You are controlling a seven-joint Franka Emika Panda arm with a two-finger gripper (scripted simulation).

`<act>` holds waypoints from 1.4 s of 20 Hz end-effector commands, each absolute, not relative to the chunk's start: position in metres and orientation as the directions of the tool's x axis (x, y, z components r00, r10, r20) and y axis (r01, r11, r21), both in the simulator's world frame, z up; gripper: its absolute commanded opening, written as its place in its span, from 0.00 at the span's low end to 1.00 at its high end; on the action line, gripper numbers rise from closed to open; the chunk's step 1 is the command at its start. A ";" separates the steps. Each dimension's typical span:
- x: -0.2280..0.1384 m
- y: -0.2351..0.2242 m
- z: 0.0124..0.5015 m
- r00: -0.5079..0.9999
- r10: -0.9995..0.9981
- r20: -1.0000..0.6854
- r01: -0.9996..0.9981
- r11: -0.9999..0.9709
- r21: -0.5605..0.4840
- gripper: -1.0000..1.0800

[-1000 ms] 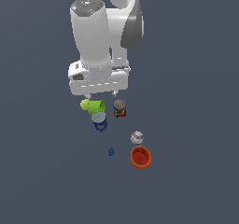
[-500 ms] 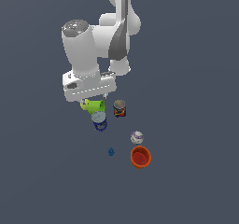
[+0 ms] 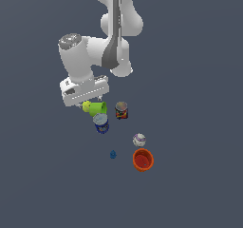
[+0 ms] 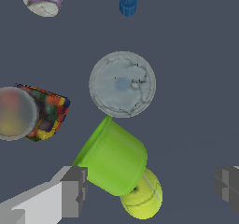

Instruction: Pick up a designated object from a clutter of objects.

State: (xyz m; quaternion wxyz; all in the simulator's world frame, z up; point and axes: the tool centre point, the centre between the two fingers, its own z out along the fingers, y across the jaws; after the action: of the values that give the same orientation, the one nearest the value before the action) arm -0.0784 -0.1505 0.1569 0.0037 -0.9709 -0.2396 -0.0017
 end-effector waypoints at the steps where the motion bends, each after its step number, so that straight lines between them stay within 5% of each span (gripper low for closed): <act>1: -0.088 -0.159 0.146 0.867 0.499 0.006 0.499 -0.867 -0.006 0.96; 15: -0.139 -0.196 0.101 0.770 0.639 0.002 0.639 -0.770 -0.001 0.96; 28: -0.151 -0.202 0.092 0.747 0.665 0.000 0.665 -0.747 0.000 0.96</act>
State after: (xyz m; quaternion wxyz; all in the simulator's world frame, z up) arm -0.1511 -0.2022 0.0922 0.0002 -0.9347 -0.3555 0.0001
